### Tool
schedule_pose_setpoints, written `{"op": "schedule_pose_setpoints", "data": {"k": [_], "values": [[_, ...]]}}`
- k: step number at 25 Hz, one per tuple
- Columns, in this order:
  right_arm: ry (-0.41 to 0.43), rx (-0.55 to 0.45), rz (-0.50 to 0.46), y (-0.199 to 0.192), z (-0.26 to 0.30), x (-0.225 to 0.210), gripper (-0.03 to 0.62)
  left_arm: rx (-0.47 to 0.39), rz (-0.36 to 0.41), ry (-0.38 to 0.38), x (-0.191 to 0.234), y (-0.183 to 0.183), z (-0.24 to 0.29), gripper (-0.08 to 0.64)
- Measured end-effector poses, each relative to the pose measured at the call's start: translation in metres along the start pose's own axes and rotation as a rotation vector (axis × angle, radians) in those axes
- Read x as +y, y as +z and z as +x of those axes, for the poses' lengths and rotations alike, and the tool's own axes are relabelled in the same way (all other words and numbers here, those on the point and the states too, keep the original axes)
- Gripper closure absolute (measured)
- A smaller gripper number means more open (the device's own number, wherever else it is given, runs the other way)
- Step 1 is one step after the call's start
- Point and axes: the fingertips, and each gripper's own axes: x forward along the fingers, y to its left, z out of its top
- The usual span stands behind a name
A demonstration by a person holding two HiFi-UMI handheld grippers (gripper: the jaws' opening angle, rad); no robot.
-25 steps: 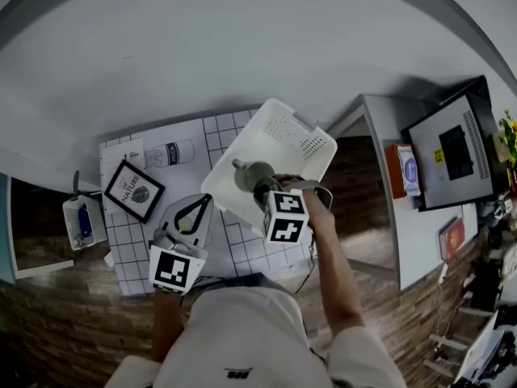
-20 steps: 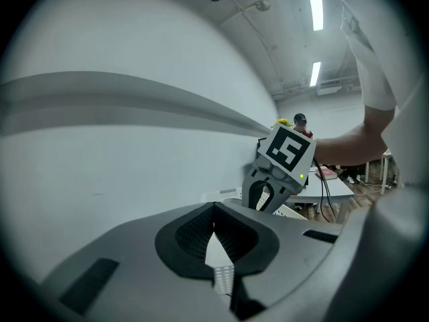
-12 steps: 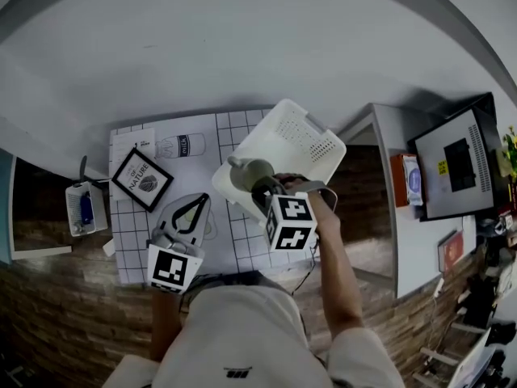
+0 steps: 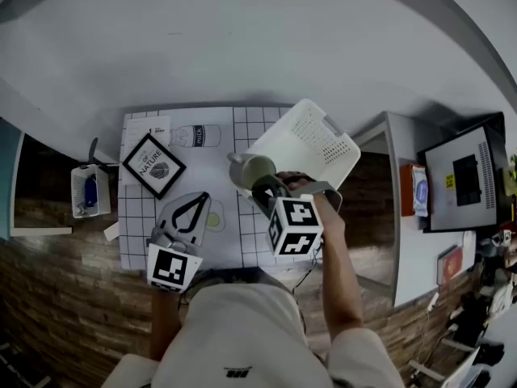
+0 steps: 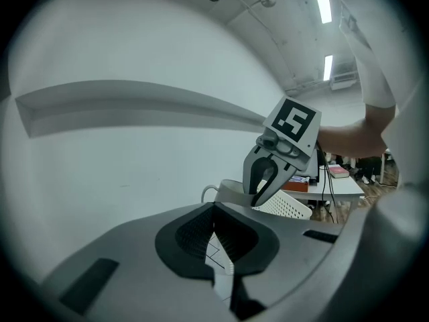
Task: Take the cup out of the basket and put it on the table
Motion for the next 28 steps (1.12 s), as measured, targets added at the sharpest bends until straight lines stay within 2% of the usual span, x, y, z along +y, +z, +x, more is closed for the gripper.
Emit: {"op": "schedule_pose_setpoints", "data": {"k": [15,24,28], "values": [[0.052,-0.070,-0.133,0.063,0.021,0.008,0.561,0.022,-0.053,0.142,0.025,-0.023,-0.038,0.555],[0.123,-0.102,-0.211,0.098,0.046,0.026,0.561,0.047,-0.081,0.218,0.037,-0.042,-0.059,0.555],[0.182,-0.115,-0.232,0.111,0.057,0.042,0.561,0.050,-0.106,0.263,0.045,-0.057,-0.071,0.555]]}}
